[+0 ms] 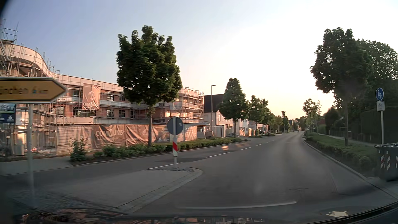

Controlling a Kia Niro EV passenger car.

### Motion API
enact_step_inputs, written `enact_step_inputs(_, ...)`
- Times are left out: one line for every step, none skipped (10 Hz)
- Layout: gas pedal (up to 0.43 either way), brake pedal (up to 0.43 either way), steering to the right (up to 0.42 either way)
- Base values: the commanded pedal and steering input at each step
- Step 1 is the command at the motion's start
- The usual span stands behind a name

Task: Follow the waypoints while adhering to traffic rules and regulations

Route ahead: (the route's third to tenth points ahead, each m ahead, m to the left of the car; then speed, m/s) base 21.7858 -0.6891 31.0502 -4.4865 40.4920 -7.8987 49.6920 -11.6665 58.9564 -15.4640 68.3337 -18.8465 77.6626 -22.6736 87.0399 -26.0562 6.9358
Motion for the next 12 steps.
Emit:
enact_step_inputs(0.299, 0.018, 0.212)
enact_step_inputs(0.299, 0.018, 0.172)
enact_step_inputs(0.319, 0.012, 0.126)
enact_step_inputs(0.319, 0.012, 0.101)
enact_step_inputs(0.331, 0.012, 0.08)
enact_step_inputs(0.339, 0.012, 0.07)
enact_step_inputs(0.339, 0.012, 0.068)
enact_step_inputs(0.339, 0.012, 0.066)
enact_step_inputs(0.339, 0.018, 0.06)
enact_step_inputs(0.339, 0.018, 0.053)
enact_step_inputs(0.339, 0.018, 0.046)
enact_step_inputs(0.35, 0.018, 0.046)
